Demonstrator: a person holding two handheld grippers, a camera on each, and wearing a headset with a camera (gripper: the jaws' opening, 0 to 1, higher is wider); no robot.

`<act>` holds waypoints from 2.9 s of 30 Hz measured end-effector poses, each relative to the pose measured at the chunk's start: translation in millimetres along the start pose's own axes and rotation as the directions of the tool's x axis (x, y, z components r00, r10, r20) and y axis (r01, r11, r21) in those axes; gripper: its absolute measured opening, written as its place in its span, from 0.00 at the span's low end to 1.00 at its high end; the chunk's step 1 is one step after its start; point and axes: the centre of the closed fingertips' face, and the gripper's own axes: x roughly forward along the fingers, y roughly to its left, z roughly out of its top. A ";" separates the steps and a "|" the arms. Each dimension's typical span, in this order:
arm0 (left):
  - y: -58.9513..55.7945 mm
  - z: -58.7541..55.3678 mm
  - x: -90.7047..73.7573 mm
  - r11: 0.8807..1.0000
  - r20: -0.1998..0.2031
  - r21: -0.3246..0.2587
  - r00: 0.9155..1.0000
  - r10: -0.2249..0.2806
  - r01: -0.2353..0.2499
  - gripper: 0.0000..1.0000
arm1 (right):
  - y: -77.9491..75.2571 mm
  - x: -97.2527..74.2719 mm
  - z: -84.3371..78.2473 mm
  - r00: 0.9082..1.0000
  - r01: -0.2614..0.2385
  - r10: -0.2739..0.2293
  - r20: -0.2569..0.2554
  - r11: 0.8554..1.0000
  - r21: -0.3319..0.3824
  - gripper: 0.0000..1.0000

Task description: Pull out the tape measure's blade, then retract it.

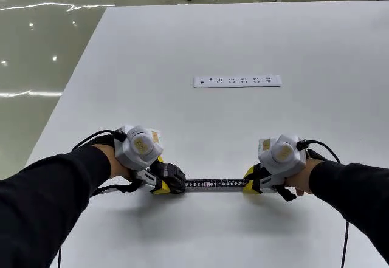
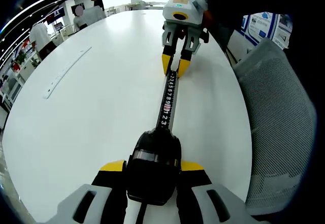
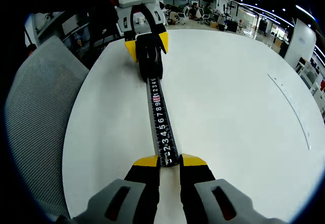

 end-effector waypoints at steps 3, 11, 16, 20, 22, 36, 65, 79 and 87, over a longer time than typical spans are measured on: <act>0.0 -0.1 0.0 1.000 -0.001 0.002 1.000 -0.001 0.001 0.34 | -0.8 -1.9 -2.0 1.000 0.002 -0.002 -0.001 1.000 0.000 0.09; 0.0 0.6 -0.2 1.000 0.005 -0.004 1.000 0.003 -0.003 0.34 | -3.9 -9.0 -10.5 1.000 0.009 -0.009 -0.009 1.000 0.010 0.09; 0.3 0.9 0.0 1.000 0.005 -0.003 1.000 0.006 -0.006 0.34 | -4.9 -11.3 -13.8 1.000 0.010 -0.010 -0.006 1.000 0.012 0.09; 0.0 0.9 -0.2 1.000 0.006 -0.006 1.000 0.007 -0.007 0.34 | -6.0 -12.4 -16.6 1.000 0.011 -0.010 -0.009 1.000 0.012 0.09; -0.1 1.0 -0.3 1.000 0.005 -0.007 1.000 0.008 -0.008 0.34 | -7.5 -14.0 -19.1 1.000 0.011 -0.011 -0.010 1.000 0.013 0.09; 0.0 0.8 -0.2 1.000 0.004 -0.010 1.000 0.012 -0.011 0.34 | -9.7 -24.1 -34.2 0.999 0.015 -0.015 -0.031 1.000 0.013 0.09; -1.8 0.1 0.5 1.000 0.002 -0.011 1.000 0.013 -0.013 0.34 | -13.9 -44.1 -57.2 0.999 0.020 -0.018 -0.040 0.999 0.038 0.09; -2.3 0.2 0.3 1.000 -0.001 -0.013 1.000 0.010 -0.010 0.34 | -11.8 -48.8 -59.9 0.999 0.018 -0.016 -0.036 0.999 0.048 0.09; -2.2 0.5 0.7 1.000 0.002 -0.018 1.000 0.014 -0.014 0.34 | -13.6 -47.3 -59.2 0.999 0.014 -0.013 -0.040 0.999 0.042 0.10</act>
